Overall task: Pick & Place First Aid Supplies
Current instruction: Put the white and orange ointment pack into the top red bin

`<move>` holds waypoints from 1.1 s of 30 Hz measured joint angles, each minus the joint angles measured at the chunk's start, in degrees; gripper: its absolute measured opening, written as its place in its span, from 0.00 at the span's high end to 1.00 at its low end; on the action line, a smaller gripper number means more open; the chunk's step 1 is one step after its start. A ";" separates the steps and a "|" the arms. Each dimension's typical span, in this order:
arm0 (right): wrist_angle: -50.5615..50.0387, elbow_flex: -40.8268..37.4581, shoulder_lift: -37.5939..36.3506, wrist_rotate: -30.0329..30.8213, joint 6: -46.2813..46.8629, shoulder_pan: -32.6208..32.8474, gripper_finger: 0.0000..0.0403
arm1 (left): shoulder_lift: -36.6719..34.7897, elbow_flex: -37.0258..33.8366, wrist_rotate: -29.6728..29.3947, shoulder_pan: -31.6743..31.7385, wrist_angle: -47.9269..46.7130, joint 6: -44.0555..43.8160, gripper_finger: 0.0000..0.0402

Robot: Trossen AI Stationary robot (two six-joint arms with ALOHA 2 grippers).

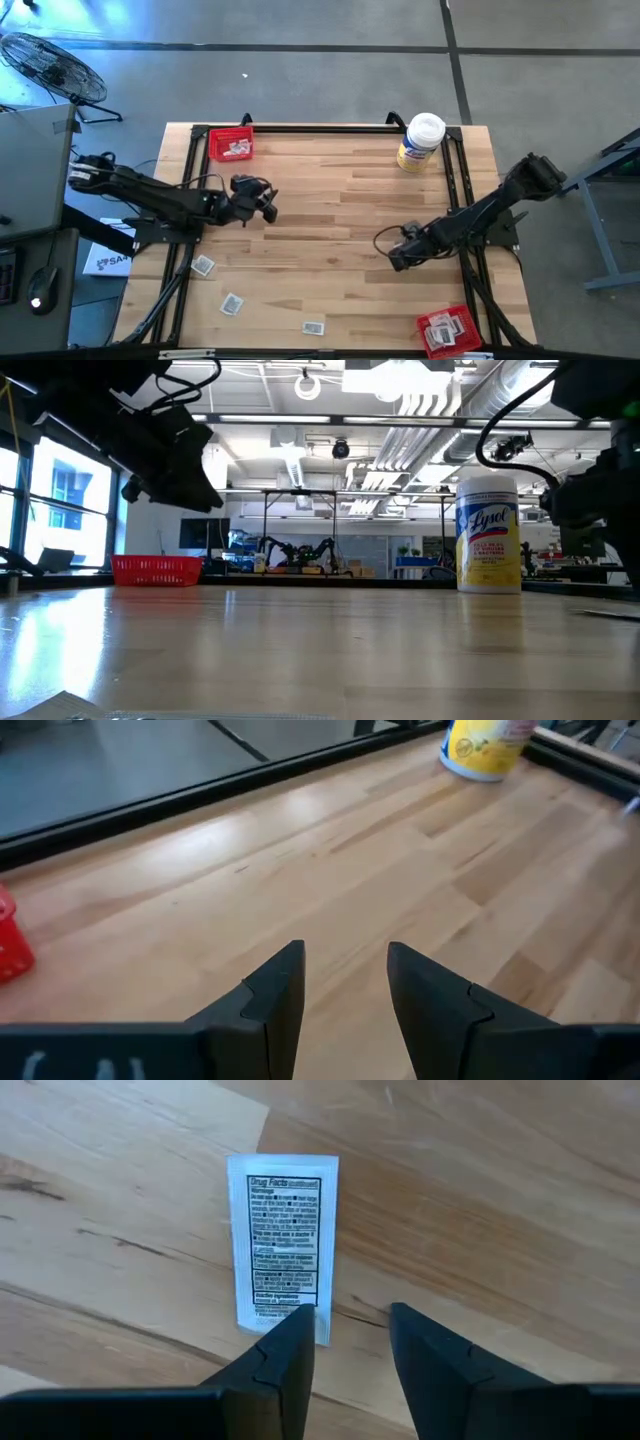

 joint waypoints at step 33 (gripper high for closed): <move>3.37 -0.81 -1.06 -3.01 7.03 0.23 0.69 | 11.15 0.00 0.61 -0.66 3.45 -4.29 0.64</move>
